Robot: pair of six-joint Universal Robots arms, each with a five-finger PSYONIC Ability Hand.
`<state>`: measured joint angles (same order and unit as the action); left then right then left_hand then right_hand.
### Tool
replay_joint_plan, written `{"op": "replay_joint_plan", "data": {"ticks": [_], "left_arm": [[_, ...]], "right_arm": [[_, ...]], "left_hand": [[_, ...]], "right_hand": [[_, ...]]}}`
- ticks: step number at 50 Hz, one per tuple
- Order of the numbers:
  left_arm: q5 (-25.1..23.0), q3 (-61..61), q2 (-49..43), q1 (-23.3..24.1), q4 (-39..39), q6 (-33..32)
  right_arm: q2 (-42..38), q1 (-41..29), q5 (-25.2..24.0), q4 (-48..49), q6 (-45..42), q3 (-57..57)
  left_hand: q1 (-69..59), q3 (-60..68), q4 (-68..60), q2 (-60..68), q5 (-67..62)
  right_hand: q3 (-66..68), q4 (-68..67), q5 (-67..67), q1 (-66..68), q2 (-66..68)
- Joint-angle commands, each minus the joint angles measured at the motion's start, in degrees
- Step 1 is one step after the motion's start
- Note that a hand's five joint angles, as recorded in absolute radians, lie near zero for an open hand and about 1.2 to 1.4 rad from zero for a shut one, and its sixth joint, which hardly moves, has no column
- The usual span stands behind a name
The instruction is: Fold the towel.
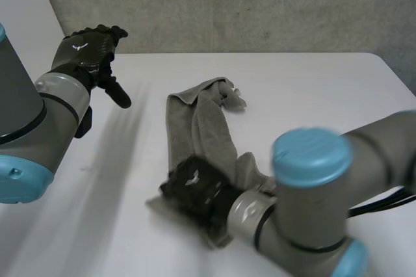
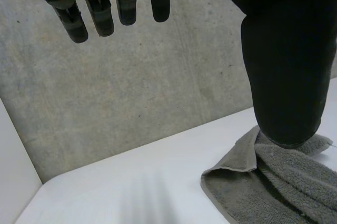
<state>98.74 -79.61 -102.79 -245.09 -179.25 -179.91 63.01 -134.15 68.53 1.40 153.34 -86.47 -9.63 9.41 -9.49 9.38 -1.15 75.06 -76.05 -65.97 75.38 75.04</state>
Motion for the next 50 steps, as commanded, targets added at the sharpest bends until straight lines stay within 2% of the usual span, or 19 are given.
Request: {"op": "replay_joint_plan", "data": {"ticks": [1, 5, 8, 10, 11, 13, 14, 16, 17, 19, 22, 30, 34, 43, 50], "left_arm": [[-0.30, -0.63, -0.48, 0.40, -0.22, 0.00], [-0.48, -1.77, -3.54, 0.57, -0.48, -0.35], [-1.09, -1.86, -4.79, 0.75, -0.66, -0.79], [-4.59, -1.95, -7.58, 0.84, -0.92, -2.36], [-4.61, -1.95, -7.60, 0.84, -0.92, -2.37], [-10.20, -1.95, -10.75, 0.84, -1.79, -4.47], [-10.23, -1.95, -10.76, 0.84, -1.80, -4.48], [-16.01, -1.86, -14.00, 0.84, -2.85, -6.49], [-16.03, -1.86, -14.01, 0.84, -2.85, -6.50], [-20.32, -1.43, -17.25, 0.84, -4.78, -8.78], [-22.71, -0.37, -20.59, 0.84, -7.58, -11.41], [-24.47, 5.50, -28.76, 1.54, -11.29, -15.11], [-24.21, 11.56, -33.77, 2.86, -11.03, -14.85], [-24.21, 21.08, -41.08, 6.02, -10.76, -14.41], [-24.21, 28.10, -45.03, 9.44, -9.89, -12.22]], "right_arm": [[10.98, 11.43, 2.40, -7.00, -0.07, -3.70], [14.32, 20.48, 0.82, -9.39, -0.50, -7.65], [15.38, 22.53, -0.24, -9.22, -0.59, -8.89], [17.05, 25.68, -3.74, -9.22, -0.68, -10.82], [17.05, 25.69, -3.75, -9.22, -0.68, -10.83], [17.58, 30.06, -7.34, -9.31, -0.68, -12.58], [17.58, 30.09, -7.36, -9.31, -0.68, -12.59], [18.19, 34.37, -10.77, -9.31, -0.24, -14.34], [18.20, 34.39, -10.79, -9.31, -0.24, -14.34], [19.60, 37.28, -13.76, -9.22, -0.15, -15.92], [19.87, 39.83, -15.61, -9.22, -0.06, -17.24], [19.78, 40.81, -16.23, -8.52, -0.06, -18.39], [19.78, 40.72, -16.23, -8.17, -0.24, -18.91], [19.78, 40.72, -16.23, -7.37, -0.24, -19.88], [19.78, 40.81, -16.23, -6.76, -0.41, -20.50]], "left_hand": [[-0.59, 0.80, -0.73, 0.84, 0.94], [-0.59, 0.80, -0.73, 0.84, 0.94], [-0.59, 0.80, -0.73, 0.84, 0.93], [-0.75, 0.97, -0.90, 1.01, 0.77], [-0.76, 0.97, -0.90, 1.01, 0.77], [-1.42, 1.64, -1.57, 1.68, 0.10], [-1.43, 1.64, -1.57, 1.68, 0.09], [-1.76, 1.98, -1.91, 2.02, -0.24], [-1.76, 1.98, -1.91, 2.02, -0.24], [-2.10, 2.31, -2.24, 2.35, -0.58], [-2.94, 3.15, -3.08, 3.19, -1.42], [-5.12, 5.34, -5.26, 5.37, -3.60], [-10.34, 10.55, -10.48, 10.59, -8.81], [-13.37, 13.59, -13.51, 13.62, -11.85], [-24.95, 25.16, -25.09, 25.20, -23.42]], "right_hand": [[4.94, -3.95, -4.03, 4.62, 4.96], [4.94, -3.95, -4.03, 4.62, 4.96], [4.94, -3.95, -4.03, 4.62, 4.96], [4.94, -3.95, -4.03, 4.62, 4.96], [4.94, -3.95, -4.03, 4.62, 4.96], [4.94, -3.95, -4.03, 4.62, 4.96], [4.94, -3.95, -4.03, 4.62, 4.96], [4.94, -3.95, -4.03, 4.62, 4.96], [4.94, -3.95, -4.03, 4.62, 4.96], [4.94, -3.95, -4.03, 4.62, 4.96], [4.94, -3.95, -4.03, 4.62, 4.96], [4.94, -3.95, -4.03, 4.62, 4.96], [4.94, -3.95, -4.03, 4.62, 4.96], [4.94, -3.95, -4.03, 4.62, 4.96], [4.94, -3.95, -4.03, 4.62, 4.96]]}}
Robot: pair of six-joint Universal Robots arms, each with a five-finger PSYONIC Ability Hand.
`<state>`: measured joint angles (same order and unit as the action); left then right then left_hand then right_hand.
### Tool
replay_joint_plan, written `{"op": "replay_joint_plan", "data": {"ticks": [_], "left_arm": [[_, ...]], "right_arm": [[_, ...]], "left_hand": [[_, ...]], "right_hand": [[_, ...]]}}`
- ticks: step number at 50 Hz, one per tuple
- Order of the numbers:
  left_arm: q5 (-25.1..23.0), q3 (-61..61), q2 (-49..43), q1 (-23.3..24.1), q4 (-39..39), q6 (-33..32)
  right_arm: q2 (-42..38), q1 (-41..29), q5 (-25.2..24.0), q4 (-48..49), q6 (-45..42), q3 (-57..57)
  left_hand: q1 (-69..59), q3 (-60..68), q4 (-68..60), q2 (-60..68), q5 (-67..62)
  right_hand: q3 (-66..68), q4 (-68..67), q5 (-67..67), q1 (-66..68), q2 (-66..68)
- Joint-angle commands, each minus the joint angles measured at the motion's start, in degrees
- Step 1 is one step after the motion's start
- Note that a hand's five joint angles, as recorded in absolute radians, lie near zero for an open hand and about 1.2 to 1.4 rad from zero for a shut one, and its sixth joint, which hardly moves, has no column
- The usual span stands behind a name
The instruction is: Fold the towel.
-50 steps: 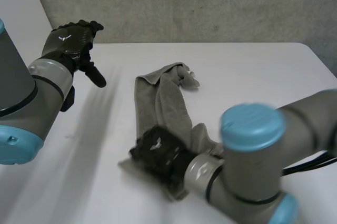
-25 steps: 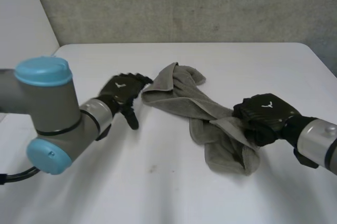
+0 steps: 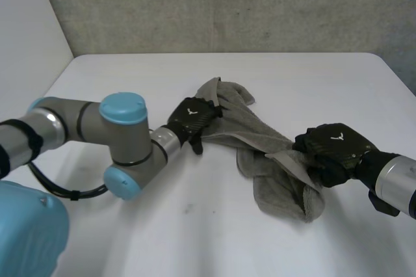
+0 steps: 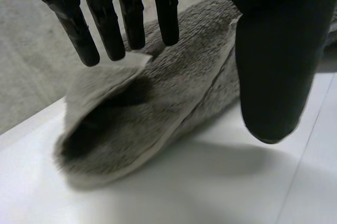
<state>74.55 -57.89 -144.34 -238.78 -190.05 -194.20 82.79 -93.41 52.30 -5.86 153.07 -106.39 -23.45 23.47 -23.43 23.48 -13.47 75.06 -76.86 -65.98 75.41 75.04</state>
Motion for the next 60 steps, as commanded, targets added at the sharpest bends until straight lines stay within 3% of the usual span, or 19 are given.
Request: {"op": "replay_joint_plan", "data": {"ticks": [1, 7, 13, 15, 22, 25, 27, 29, 30, 35, 41, 43, 48, 60], "left_arm": [[-0.02, 6.38, -3.49, 3.15, 0.91, 2.07], [-1.16, 9.19, -4.81, 4.38, 3.01, 5.49], [-1.08, 9.99, -5.34, 4.91, 3.19, 5.94], [-0.99, 9.90, -5.42, 4.99, 3.19, 5.94], [-0.02, 9.37, -4.11, 4.91, 3.28, 5.76], [2.97, 8.32, 0.38, 3.33, 4.51, 5.76], [6.82, 4.65, 7.63, -0.26, 6.87, 5.59], [7.70, 2.19, 11.76, -1.41, 7.67, 5.67], [7.71, 2.17, 11.80, -1.42, 7.68, 5.68], [8.06, -7.83, 29.43, -2.30, 8.46, 5.42], [8.33, -13.74, 40.89, -2.12, 9.43, 5.50], [8.33, -16.72, 48.15, -2.12, 11.27, 5.41], [8.33, -19.80, 55.29, -2.30, 14.78, 5.32], [8.85, -26.14, 54.08, -3.62, 20.60, 2.42]], "right_arm": [[0.00, 0.07, -0.01, 0.50, -0.14, -0.57], [-0.34, 0.16, -0.01, 1.02, -0.32, -0.66], [-0.35, 0.25, -0.01, 1.11, -0.41, -0.40], [-0.35, 0.25, -0.01, 1.11, -0.23, -0.13], [0.62, -0.01, 0.35, 1.02, 0.56, 1.45], [2.91, -0.19, 0.87, 0.67, 2.32, 3.82], [5.36, -0.37, 1.05, 0.76, 6.08, 6.62], [5.89, -0.54, 1.31, 0.76, 8.27, 8.46], [5.89, -0.54, 1.31, 0.76, 8.29, 8.48], [10.71, -1.86, 1.66, -0.03, 17.32, 15.06], [11.61, -4.85, 2.02, -1.88, 23.76, 20.17], [11.61, -6.07, 1.93, -5.55, 26.39, 23.84], [10.82, -6.34, 1.58, -13.80, 26.66, 27.98], [-1.93, -7.66, 0.87, -26.57, 20.51, 34.15]], "left_hand": [[-11.15, 11.14, -11.17, 11.12, -11.14], [-22.23, 22.21, -22.24, 22.19, -22.21], [-51.96, 51.94, -51.97, 51.92, -51.94], [-56.50, 56.49, -56.52, 56.47, -56.49], [-56.55, 56.53, -56.57, 56.52, -56.53], [-56.55, 56.53, -56.57, 56.52, -56.53], [-56.55, 56.53, -56.57, 56.52, -56.53], [-56.55, 56.53, -56.57, 56.52, -56.53], [-56.55, 56.53, -56.57, 56.52, -56.53], [-56.55, 56.53, -56.57, 56.52, -56.53], [-56.55, 56.53, -56.57, 56.52, -56.53], [-56.55, 56.53, -56.57, 56.52, -56.53], [-56.55, 56.53, -56.57, 56.52, -56.53], [-56.55, 56.53, -56.57, 56.52, -56.53]], "right_hand": [[4.94, -3.14, -4.02, 4.59, 4.96], [4.94, -3.14, -4.02, 4.59, 4.96], [4.94, -3.14, -4.02, 4.59, 4.96], [4.94, -3.14, -4.02, 4.59, 4.96], [4.94, -3.14, -4.02, 4.59, 4.96], [4.94, -3.14, -4.02, 4.59, 4.96], [4.94, -3.14, -4.02, 4.59, 4.96], [4.94, -3.14, -4.02, 4.59, 4.96], [4.94, -3.14, -4.02, 4.59, 4.96], [4.94, -3.14, -4.02, 4.59, 4.96], [4.94, -3.14, -4.02, 4.59, 4.96], [4.94, -3.14, -4.02, 4.59, 4.96], [4.94, -3.14, -4.02, 4.59, 4.96], [4.94, -3.14, -4.02, 4.59, 4.96]]}}
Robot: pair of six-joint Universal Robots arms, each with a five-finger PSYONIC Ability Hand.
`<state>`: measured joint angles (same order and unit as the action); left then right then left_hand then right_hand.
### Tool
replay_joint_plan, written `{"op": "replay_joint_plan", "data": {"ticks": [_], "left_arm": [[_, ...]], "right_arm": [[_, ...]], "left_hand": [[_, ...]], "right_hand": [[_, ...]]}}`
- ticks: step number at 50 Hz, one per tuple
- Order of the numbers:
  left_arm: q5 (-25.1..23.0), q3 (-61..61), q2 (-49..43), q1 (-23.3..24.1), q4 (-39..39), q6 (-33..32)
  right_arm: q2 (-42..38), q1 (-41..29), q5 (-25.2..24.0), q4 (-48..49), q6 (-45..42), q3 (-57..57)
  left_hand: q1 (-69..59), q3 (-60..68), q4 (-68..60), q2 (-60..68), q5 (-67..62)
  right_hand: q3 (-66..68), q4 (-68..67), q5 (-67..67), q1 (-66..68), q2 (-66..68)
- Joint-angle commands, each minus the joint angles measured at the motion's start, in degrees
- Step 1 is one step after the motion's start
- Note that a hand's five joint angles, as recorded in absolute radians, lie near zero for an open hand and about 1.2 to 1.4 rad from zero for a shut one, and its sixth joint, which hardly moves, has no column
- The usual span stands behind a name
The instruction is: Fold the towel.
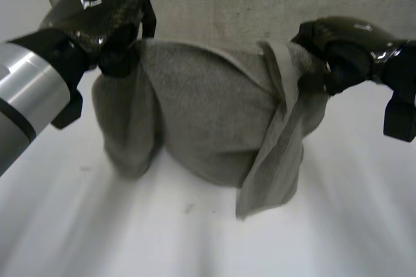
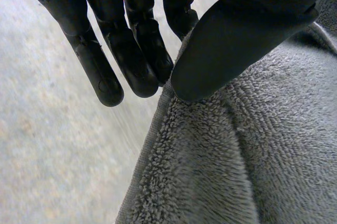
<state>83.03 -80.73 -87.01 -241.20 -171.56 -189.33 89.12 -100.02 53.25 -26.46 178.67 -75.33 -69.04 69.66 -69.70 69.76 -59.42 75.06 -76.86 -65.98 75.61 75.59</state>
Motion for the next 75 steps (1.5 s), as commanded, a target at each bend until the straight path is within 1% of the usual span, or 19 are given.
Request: {"op": "replay_joint_plan", "data": {"ticks": [1, 7, 13, 16, 18, 21, 25, 29, 34, 40, 44, 48, 50, 53, 57, 58, 67, 72, 75], "left_arm": [[0.56, -3.72, -5.86, -1.47, 2.10, -3.41], [4.33, -1.46, -18.07, -2.08, 1.23, -6.84], [5.92, 8.84, -27.86, -2.17, -0.97, -6.93], [6.45, 18.07, -30.94, -2.26, -3.96, -6.23], [8.11, 25.16, -30.68, -2.26, -8.95, -4.49], [9.79, 27.65, -29.71, -2.26, -11.34, -2.80], [13.91, 29.41, -24.10, -2.35, -14.07, 2.11], [14.18, 26.07, -22.24, -1.91, -12.49, 3.35], [14.01, 10.64, -18.81, -1.64, -10.82, 3.09], [13.83, 0.14, -18.28, -2.17, -11.78, 3.35], [13.65, -8.36, -18.80, -2.17, -13.97, 3.35], [13.65, -12.69, -19.69, -1.64, -16.44, 3.35], [13.57, -14.80, -20.74, -0.86, -18.19, 3.44], [13.39, -15.33, -21.00, 0.89, -18.73, 3.44], [12.78, -14.98, -21.09, 1.96, -18.81, 3.44], [12.60, -14.80, -21.09, 2.22, -18.90, 3.44], [12.60, -14.19, -21.09, 2.22, -19.25, 3.17], [12.51, -13.75, -20.83, 1.87, -19.08, 3.17], [12.51, -13.57, -20.65, 1.87, -18.99, 3.09]], "right_arm": [[-10.79, -1.58, 0.71, -6.85, -7.79, 3.87], [-22.04, -3.24, 3.78, -10.72, -21.40, 8.96], [-28.83, -8.79, 7.83, -7.12, -26.80, 18.03], [-30.59, -10.28, 8.54, 2.11, -26.71, 24.18], [-29.28, -10.80, 7.93, 15.14, -26.01, 26.02], [-27.86, -10.90, 7.13, 21.62, -25.39, 25.85], [-23.74, -10.20, 1.18, 31.89, -18.92, 24.53], [-22.68, -8.80, -8.48, 31.82, -9.16, 23.92], [-23.73, -3.88, -14.21, 28.32, -5.01, 20.85], [-26.19, -1.32, -17.39, 22.59, -8.25, 18.20], [-28.73, 1.05, -19.06, 17.95, -19.28, 13.91], [-30.68, 1.32, -18.44, 14.24, -29.08, 10.73], [-32.43, 1.32, -17.31, 10.13, -39.23, 7.58], [-32.96, 1.49, -14.85, 7.04, -49.08, 4.77], [-32.61, 1.50, -12.04, 6.59, -53.51, 2.39], [-32.44, 1.50, -11.33, 6.85, -53.34, 1.77], [-27.42, 1.76, -8.07, 12.48, -49.39, -2.80], [-21.99, 1.58, 1.22, 20.55, -32.82, -6.48], [-19.87, 1.58, 3.00, 22.06, -29.00, -7.99]], "left_hand": [[-10.96, 10.34, -10.30, 10.24, -10.58], [-10.96, 10.34, -10.30, 10.24, -10.58], [-10.96, 10.34, -10.30, 10.24, -10.58], [-10.96, 10.34, -10.30, 10.24, -10.58], [-10.96, 10.34, -10.30, 10.24, -10.58], [-10.96, 10.34, -10.30, 10.24, -10.58], [-10.96, 10.34, -10.30, 10.24, -10.58], [-10.96, 10.34, -10.30, 10.24, -10.58], [-10.96, 10.34, -10.30, 10.24, -10.58], [-10.96, 10.34, -10.30, 10.24, -10.58], [-10.96, 10.34, -10.30, 10.24, -10.58], [-10.96, 10.34, -10.30, 10.24, -10.58], [-10.96, 10.34, -10.30, 10.24, -10.58], [-10.96, 10.34, -10.30, 10.24, -10.58], [-10.96, 10.34, -10.30, 10.24, -10.58], [-10.96, 10.34, -10.30, 10.24, -10.58], [-10.96, 10.34, -10.30, 10.24, -10.58], [-10.96, 10.34, -10.30, 10.24, -10.58], [-10.96, 10.34, -10.30, 10.24, -10.58]], "right_hand": [[4.94, -3.14, -4.02, 4.39, 4.41], [4.94, -3.14, -4.02, 4.39, 4.41], [4.94, -3.14, -4.02, 4.39, 4.41], [4.94, -3.14, -4.02, 4.39, 4.41], [4.94, -3.14, -4.02, 4.39, 4.41], [4.94, -3.14, -4.02, 4.39, 4.41], [4.94, -3.14, -4.02, 4.39, 4.41], [4.94, -3.14, -4.02, 4.39, 4.41], [4.94, -3.14, -4.02, 4.39, 4.41], [4.94, -3.14, -4.02, 4.39, 4.41], [2.00, -0.20, -1.08, 1.45, 1.47], [-10.65, 12.44, 11.56, -11.19, -11.17], [-29.21, 31.01, 30.12, -29.75, -29.73], [-41.72, 43.52, 42.64, -42.27, -42.25], [-55.47, 57.27, 56.39, -56.01, -55.99], [-65.06, 66.86, 65.98, -65.61, -65.59], [-65.06, 66.86, 65.98, -65.61, -65.59], [-65.06, 66.86, 65.98, -65.61, -65.59], [-65.06, 66.86, 65.98, -65.61, -65.59]]}}
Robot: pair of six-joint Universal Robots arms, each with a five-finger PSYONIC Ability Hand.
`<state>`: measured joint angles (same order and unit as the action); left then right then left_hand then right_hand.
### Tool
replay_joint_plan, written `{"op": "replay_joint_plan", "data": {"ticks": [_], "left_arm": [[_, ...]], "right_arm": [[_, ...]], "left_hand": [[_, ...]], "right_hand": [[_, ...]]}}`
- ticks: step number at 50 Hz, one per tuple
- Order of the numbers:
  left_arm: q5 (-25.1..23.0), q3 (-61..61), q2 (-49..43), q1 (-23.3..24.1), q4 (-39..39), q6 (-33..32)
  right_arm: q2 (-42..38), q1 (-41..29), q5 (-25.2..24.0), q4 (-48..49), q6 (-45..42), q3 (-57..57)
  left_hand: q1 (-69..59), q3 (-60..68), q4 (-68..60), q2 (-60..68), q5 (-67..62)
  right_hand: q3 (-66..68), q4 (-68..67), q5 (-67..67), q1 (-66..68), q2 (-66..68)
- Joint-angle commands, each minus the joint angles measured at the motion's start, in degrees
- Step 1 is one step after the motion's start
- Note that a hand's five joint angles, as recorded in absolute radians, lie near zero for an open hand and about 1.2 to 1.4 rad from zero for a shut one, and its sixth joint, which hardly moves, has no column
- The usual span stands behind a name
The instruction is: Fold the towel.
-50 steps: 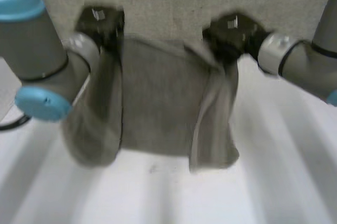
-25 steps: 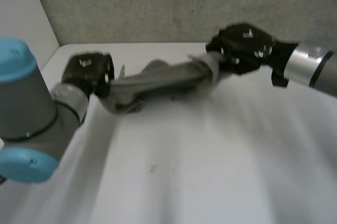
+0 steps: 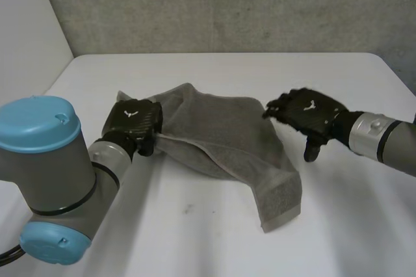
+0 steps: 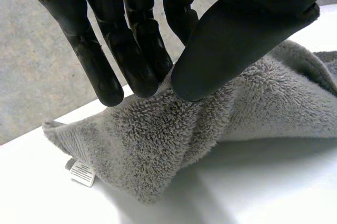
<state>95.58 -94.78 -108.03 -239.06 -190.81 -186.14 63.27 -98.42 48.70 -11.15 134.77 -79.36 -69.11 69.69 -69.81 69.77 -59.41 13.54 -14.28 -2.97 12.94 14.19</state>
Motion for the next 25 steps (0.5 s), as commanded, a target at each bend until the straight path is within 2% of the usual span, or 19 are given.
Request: {"op": "replay_joint_plan", "data": {"ticks": [1, 5, 6, 8, 11, 13, 14, 16, 19, 21, 25], "left_arm": [[-0.04, 0.65, 0.53, -0.35, 0.26, -0.10], [-0.04, 1.44, 0.80, -0.27, 0.52, -0.10], [-0.04, 1.44, 0.80, -0.27, 0.52, -0.10], [-0.04, 1.88, 0.80, -0.18, 0.70, -0.19], [-0.04, 2.85, 0.54, 0.08, 0.70, -0.19], [-0.04, 3.90, 0.01, 0.08, 0.70, -0.19], [-0.04, 3.91, 0.01, 0.08, 0.70, -0.19], [-0.04, 5.13, -0.34, 0.17, 0.70, -0.19], [-0.04, 5.93, -0.78, 0.17, 0.70, -0.19], [-0.04, 7.59, -1.83, 0.17, 0.70, -0.19], [0.05, 8.83, -3.07, 0.17, 0.79, -0.37]], "right_arm": [[7.99, -0.02, 9.20, 7.89, 18.47, -5.70], [12.39, -1.24, 12.81, 10.01, 27.97, -11.49], [12.40, -1.25, 12.82, 10.01, 28.00, -11.51], [16.25, -4.65, 15.71, 12.28, 33.86, -16.06], [18.38, -7.22, 18.01, 14.41, 36.00, -18.28], [20.13, -12.38, 25.88, 19.30, 38.54, -22.22], [20.14, -12.41, 25.92, 19.33, 38.55, -22.24], [19.61, -18.09, 35.02, 22.57, 38.64, -23.99], [19.00, -21.11, 38.05, 23.37, 38.63, -24.61], [17.07, -25.66, 43.74, 23.99, 37.59, -24.96], [15.83, -27.26, 46.57, 22.76, 35.21, -24.26]], "left_hand": [[-10.89, 10.31, -10.19, 10.23, -10.59], [-10.89, 10.31, -10.19, 10.23, -10.59], [-10.89, 10.31, -10.19, 10.23, -10.59], [-10.89, 10.31, -10.19, 10.23, -10.59], [-10.89, 10.31, -10.19, 10.23, -10.59], [-10.89, 10.31, -10.19, 10.23, -10.59], [-10.89, 10.31, -10.19, 10.23, -10.59], [-10.89, 10.31, -10.19, 10.23, -10.59], [-10.89, 10.31, -10.19, 10.23, -10.59], [-10.89, 10.31, -10.19, 10.23, -10.59], [-10.89, 10.31, -10.19, 10.23, -10.59]], "right_hand": [[-3.54, 4.28, 2.97, -2.94, -4.19], [-3.54, 4.28, 2.97, -2.94, -4.19], [-3.54, 4.28, 2.97, -2.94, -4.19], [-3.54, 4.28, 2.97, -2.94, -4.19], [-3.54, 4.28, 2.97, -2.94, -4.19], [-3.54, 4.28, 2.97, -2.94, -4.19], [-3.54, 4.28, 2.97, -2.94, -4.19], [-3.54, 4.28, 2.97, -2.94, -4.19], [-3.54, 4.28, 2.97, -2.94, -4.19], [-3.54, 4.28, 2.97, -2.94, -4.19], [-3.54, 4.28, 2.97, -2.94, -4.19]]}}
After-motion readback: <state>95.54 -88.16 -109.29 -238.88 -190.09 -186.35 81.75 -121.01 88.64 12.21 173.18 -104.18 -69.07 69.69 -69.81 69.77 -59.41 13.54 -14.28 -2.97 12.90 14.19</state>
